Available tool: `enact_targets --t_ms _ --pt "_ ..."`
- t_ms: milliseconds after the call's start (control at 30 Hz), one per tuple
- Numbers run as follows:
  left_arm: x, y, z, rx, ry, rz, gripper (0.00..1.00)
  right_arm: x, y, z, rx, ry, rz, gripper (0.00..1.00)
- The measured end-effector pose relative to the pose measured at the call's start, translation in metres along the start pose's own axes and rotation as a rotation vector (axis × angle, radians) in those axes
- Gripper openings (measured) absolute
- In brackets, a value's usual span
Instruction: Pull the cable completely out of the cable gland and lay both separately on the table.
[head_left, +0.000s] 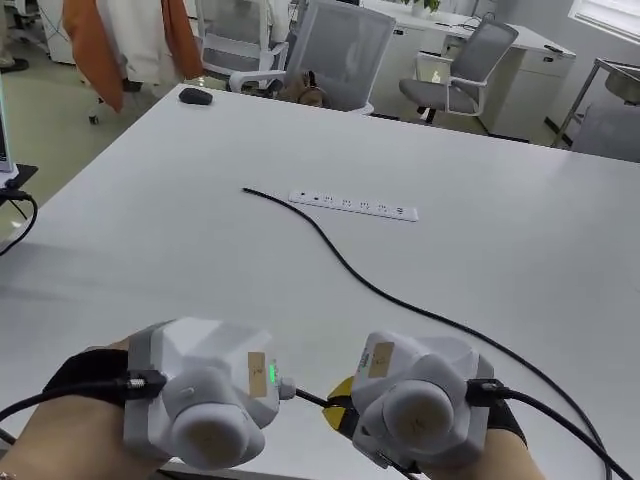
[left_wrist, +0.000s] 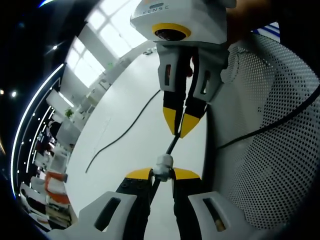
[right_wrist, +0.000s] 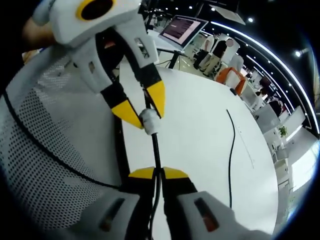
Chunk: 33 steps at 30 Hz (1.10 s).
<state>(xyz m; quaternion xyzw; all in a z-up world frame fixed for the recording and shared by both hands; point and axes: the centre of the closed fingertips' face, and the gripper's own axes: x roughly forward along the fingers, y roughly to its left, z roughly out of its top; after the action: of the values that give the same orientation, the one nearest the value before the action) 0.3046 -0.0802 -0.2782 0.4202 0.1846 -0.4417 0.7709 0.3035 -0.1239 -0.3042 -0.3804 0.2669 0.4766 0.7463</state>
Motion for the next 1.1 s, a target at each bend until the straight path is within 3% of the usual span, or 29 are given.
enact_targets --t_ms 67,267,467,600,667,800,900,1100 --pt "0.0 0.0 -0.001 -0.011 0.002 -0.001 0.17 0.001 -0.002 -0.009 0.028 0.04 -0.005 0.02" --pt "-0.001 0.002 -0.002 -0.022 0.01 0.014 0.17 0.0 -0.008 -0.018 0.068 0.072 -0.026 0.02" --pt "0.0 0.005 -0.003 -0.019 0.004 0.024 0.17 0.001 -0.006 -0.02 0.091 0.074 -0.01 0.03" --pt "0.002 0.006 -0.002 -0.016 -0.004 0.025 0.16 0.005 0.004 -0.003 0.087 -0.004 0.037 0.23" --pt "0.002 0.006 -0.002 -0.015 -0.008 0.025 0.16 0.004 0.007 -0.002 0.048 0.001 0.04 0.22" --pt "0.002 0.006 0.002 -0.007 -0.03 0.024 0.16 0.005 0.007 -0.006 0.048 0.013 0.047 0.2" --pt "0.003 0.004 0.002 -0.003 -0.029 0.014 0.17 0.003 0.002 -0.01 0.047 0.023 0.03 0.03" --pt "0.003 0.004 0.002 -0.006 -0.029 0.011 0.17 0.002 0.001 -0.008 0.059 0.018 0.018 0.03"
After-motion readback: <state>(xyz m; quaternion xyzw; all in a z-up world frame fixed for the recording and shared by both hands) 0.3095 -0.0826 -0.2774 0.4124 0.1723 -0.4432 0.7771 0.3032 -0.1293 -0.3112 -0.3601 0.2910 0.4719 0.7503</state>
